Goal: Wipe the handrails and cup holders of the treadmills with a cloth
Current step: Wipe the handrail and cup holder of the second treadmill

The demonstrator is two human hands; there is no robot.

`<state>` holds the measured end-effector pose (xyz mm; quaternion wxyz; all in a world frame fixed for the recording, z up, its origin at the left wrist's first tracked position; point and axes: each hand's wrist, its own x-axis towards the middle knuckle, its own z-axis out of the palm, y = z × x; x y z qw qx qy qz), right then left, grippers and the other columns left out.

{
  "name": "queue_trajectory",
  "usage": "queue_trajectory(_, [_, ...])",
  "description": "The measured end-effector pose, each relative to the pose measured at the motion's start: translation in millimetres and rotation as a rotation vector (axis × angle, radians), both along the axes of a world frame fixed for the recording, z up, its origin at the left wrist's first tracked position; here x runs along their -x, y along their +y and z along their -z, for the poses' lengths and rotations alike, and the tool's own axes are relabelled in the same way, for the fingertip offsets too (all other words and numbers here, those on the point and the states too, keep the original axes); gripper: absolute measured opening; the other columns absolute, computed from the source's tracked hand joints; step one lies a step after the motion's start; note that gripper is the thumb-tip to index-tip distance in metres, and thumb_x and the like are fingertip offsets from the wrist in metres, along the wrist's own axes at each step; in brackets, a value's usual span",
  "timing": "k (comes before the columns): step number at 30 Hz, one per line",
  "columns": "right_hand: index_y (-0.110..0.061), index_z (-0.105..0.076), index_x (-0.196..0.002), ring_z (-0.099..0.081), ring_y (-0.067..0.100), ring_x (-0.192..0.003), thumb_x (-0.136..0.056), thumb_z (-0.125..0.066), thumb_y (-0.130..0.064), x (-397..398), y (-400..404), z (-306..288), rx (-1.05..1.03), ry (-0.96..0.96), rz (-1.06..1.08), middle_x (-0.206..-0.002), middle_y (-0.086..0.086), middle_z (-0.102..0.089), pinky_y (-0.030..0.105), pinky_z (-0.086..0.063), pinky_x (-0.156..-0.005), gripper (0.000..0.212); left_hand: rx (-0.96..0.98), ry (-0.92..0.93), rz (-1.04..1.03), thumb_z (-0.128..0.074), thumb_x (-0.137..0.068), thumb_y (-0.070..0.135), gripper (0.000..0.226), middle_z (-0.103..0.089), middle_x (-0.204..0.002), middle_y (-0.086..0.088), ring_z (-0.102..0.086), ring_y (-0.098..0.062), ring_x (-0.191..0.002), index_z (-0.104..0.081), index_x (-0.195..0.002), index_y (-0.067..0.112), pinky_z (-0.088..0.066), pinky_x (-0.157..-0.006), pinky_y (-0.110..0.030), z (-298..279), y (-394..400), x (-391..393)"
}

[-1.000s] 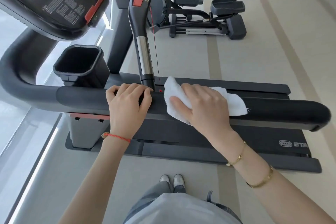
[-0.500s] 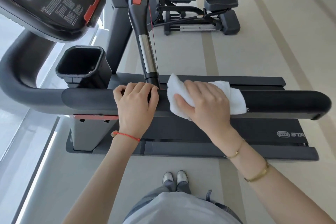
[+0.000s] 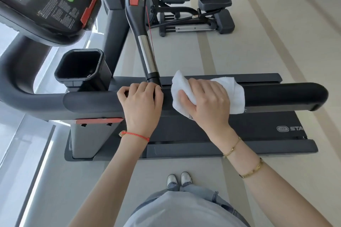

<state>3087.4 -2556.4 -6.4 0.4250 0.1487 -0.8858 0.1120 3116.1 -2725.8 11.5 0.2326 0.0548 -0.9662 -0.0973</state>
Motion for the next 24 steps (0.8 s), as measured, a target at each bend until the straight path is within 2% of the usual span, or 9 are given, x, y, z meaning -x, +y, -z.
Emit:
queue_trajectory(3, [-0.014,-0.066,-0.078,-0.056,0.022,-0.061,-0.094,-0.051,-0.041,4,20,-3,-0.028,-0.008,-0.039,-0.063,-0.001,-0.059,0.033,-0.046,-0.064,0.034,-0.014,-0.002,0.044,-0.034,-0.102,0.025,0.036,-0.059,-0.076,0.006,-0.052,-0.020,-0.078,-0.064,-0.084,0.019,-0.031,-0.092,-0.039,-1,12,1])
queue_trajectory(7, [-0.015,-0.058,-0.067,-0.047,0.020,-0.053,-0.094,-0.049,-0.039,10,49,-6,-0.018,0.006,0.045,-0.054,-0.002,-0.049,0.030,-0.038,-0.058,0.038,-0.054,-0.014,0.152,-0.039,-0.102,0.027,0.031,-0.065,-0.083,0.008,-0.058,-0.018,-0.083,-0.068,-0.092,0.021,-0.028,-0.098,-0.039,-4,36,3])
queue_trajectory(14, [-0.013,-0.066,-0.075,-0.055,0.021,-0.058,-0.091,-0.055,-0.035,11,77,-2,-0.021,0.057,0.029,-0.060,-0.001,-0.058,0.031,-0.044,-0.060,0.029,-0.069,-0.048,0.250,-0.038,-0.101,0.028,0.032,-0.065,-0.082,0.010,-0.058,-0.016,-0.081,-0.067,-0.089,0.023,-0.024,-0.103,-0.036,-10,77,11])
queue_trajectory(24, [-0.013,-0.067,-0.075,-0.057,0.022,-0.060,-0.091,-0.053,-0.033,18,182,-6,-0.018,0.044,0.048,-0.062,-0.001,-0.061,0.032,-0.045,-0.061,0.029,-0.137,-0.057,0.203,-0.041,-0.101,0.029,0.028,-0.066,-0.084,0.009,-0.059,-0.016,-0.082,-0.068,-0.094,0.022,-0.025,-0.105,-0.039,-11,158,13])
